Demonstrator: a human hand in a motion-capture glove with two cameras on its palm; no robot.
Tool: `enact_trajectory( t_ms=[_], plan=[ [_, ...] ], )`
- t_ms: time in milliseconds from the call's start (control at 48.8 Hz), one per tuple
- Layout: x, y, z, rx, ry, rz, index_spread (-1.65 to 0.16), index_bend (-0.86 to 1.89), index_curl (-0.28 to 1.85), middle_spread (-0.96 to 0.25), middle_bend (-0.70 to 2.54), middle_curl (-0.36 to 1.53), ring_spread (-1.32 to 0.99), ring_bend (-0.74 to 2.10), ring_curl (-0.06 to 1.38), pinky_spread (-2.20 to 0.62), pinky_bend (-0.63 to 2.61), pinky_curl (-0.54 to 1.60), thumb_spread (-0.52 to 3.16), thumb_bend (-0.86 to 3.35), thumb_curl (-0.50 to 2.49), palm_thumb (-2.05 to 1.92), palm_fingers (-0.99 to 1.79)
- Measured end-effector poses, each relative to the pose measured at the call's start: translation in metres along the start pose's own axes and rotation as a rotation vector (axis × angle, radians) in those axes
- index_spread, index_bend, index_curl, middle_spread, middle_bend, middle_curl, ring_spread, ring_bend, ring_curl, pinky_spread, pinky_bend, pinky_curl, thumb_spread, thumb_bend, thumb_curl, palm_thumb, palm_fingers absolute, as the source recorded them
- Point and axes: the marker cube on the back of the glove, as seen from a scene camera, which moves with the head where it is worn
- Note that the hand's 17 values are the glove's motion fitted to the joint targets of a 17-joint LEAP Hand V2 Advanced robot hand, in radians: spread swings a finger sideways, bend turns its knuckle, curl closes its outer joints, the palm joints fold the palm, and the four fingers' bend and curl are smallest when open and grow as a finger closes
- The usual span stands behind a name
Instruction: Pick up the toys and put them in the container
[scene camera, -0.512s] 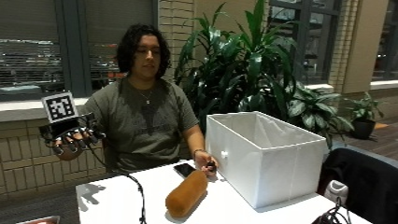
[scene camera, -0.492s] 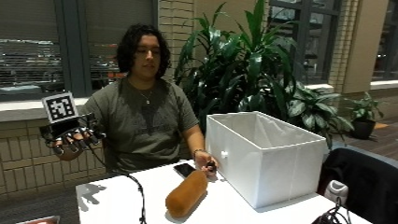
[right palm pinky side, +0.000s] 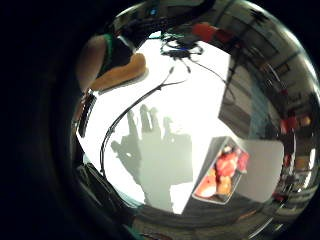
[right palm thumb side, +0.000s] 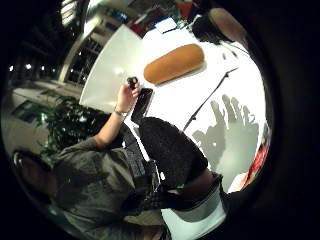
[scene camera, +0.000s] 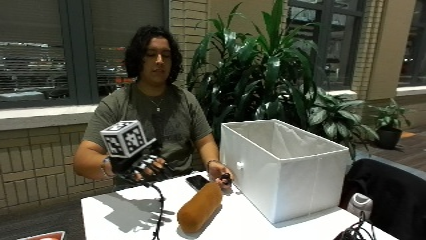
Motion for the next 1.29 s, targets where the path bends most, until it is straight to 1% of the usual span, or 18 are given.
enact_trajectory(
  t_ms=[41, 102, 307, 348, 410, 451, 471, 492, 533, 615, 717, 819, 922, 983, 1045, 1168, 1250, 1290],
  plan=[
    [-0.01, -0.015, 0.015, -0.05, 0.03, -0.139, -0.38, 0.19, 0.22, -0.16, 0.21, 0.16, -0.31, 0.4, 0.16, -0.05, 0.55, 0.24, 1.2, -0.06, 0.08, -0.09, 0.39],
    [-0.026, -0.042, 0.036, -0.066, 0.071, -0.226, -0.38, 0.19, 0.23, -0.16, 0.22, 0.18, -0.32, 0.37, 0.16, -0.05, 0.56, 0.25, 1.2, -0.06, 0.09, -0.08, 0.36],
    [-0.051, -0.119, 0.103, -0.142, 0.177, -0.318, -0.38, 0.11, 0.24, -0.19, 0.27, 0.24, -0.33, 0.31, 0.17, -0.05, 0.62, 0.29, 1.1, -0.07, 0.13, -0.09, 0.18],
    [-0.053, -0.129, 0.119, -0.155, 0.194, -0.333, -0.36, 0.02, 0.2, -0.2, 0.31, 0.26, -0.35, 0.34, 0.18, -0.06, 0.66, 0.3, 1.03, -0.08, 0.14, -0.09, 0.11],
    [-0.055, -0.143, 0.137, -0.092, 0.237, -0.36, -0.35, 0.0, 0.16, -0.2, 0.35, 0.28, -0.37, 0.44, 0.2, -0.07, 0.68, 0.31, 0.95, -0.08, 0.16, -0.1, 0.09],
    [-0.056, -0.151, 0.141, -0.004, 0.234, -0.37, -0.35, 0.01, 0.14, -0.22, 0.39, 0.29, -0.4, 0.59, 0.24, -0.1, 0.68, 0.3, 0.92, -0.08, 0.17, -0.1, 0.23],
    [-0.056, -0.155, 0.141, 0.034, 0.224, -0.372, -0.36, 0.05, 0.13, -0.23, 0.48, 0.32, -0.41, 0.78, 0.29, -0.14, 0.66, 0.29, 0.9, -0.09, 0.17, -0.11, 0.58],
    [-0.057, -0.157, 0.14, 0.06, 0.213, -0.374, -0.36, 0.13, 0.13, -0.26, 0.62, 0.35, -0.42, 0.86, 0.28, -0.19, 0.66, 0.26, 0.9, -0.09, 0.18, -0.11, 0.98],
    [-0.058, -0.161, 0.137, 0.084, 0.205, -0.381, -0.36, 0.14, 0.12, -0.28, 0.68, 0.36, -0.41, 0.94, 0.28, -0.25, 0.66, 0.24, 0.9, -0.09, 0.18, -0.11, 1.2],
    [-0.061, -0.162, 0.124, 0.107, 0.236, -0.414, -0.35, 0.22, 0.19, -0.29, 0.88, 0.45, -0.39, 1.1, 0.4, -0.32, 0.74, 0.33, 0.98, -0.06, 0.18, -0.08, 1.4],
    [-0.073, -0.15, 0.089, 0.192, 0.147, -0.4, -0.34, 0.3, 0.24, -0.28, 0.99, 0.52, -0.36, 1.22, 0.48, -0.36, 0.83, 0.39, 1.09, -0.03, 0.19, -0.04, 1.4],
    [-0.111, -0.139, 0.021, 0.354, 0.039, -0.385, -0.33, 0.4, 0.29, -0.27, 1.05, 0.55, -0.34, 1.29, 0.51, -0.38, 0.9, 0.43, 1.18, -0.02, 0.2, -0.03, 1.35],
    [-0.187, -0.129, -0.051, 0.498, -0.031, -0.55, -0.32, 0.49, 0.34, -0.26, 1.09, 0.58, -0.33, 1.33, 0.53, -0.4, 0.96, 0.46, 1.24, -0.02, 0.22, -0.02, 1.31],
    [-0.234, -0.128, -0.083, 0.484, -0.139, -0.665, -0.31, 0.54, 0.37, -0.26, 1.11, 0.59, -0.32, 1.35, 0.53, -0.4, 0.98, 0.48, 1.27, -0.02, 0.22, -0.02, 1.29],
    [-0.277, -0.143, -0.108, 0.458, -0.196, -0.708, -0.31, 0.57, 0.39, -0.26, 1.13, 0.6, -0.32, 1.37, 0.54, -0.4, 1.0, 0.49, 1.29, -0.03, 0.22, -0.03, 1.26],
    [-0.324, -0.2, -0.125, 0.453, -0.042, -0.692, -0.3, 0.61, 0.44, -0.25, 1.17, 0.62, -0.31, 1.4, 0.54, -0.4, 1.03, 0.51, 1.3, -0.04, 0.22, -0.05, 1.23],
    [-0.37, -0.227, -0.131, 0.362, -0.203, -0.59, -0.29, 0.62, 0.47, -0.25, 1.18, 0.63, -0.31, 1.41, 0.54, -0.4, 1.04, 0.51, 1.3, -0.04, 0.22, -0.06, 1.21],
    [-0.375, -0.245, -0.125, 0.365, -0.113, -0.6, -0.29, 0.63, 0.48, -0.25, 1.18, 0.63, -0.31, 1.42, 0.54, -0.4, 1.05, 0.52, 1.3, -0.04, 0.22, -0.06, 1.2]
  ],
)
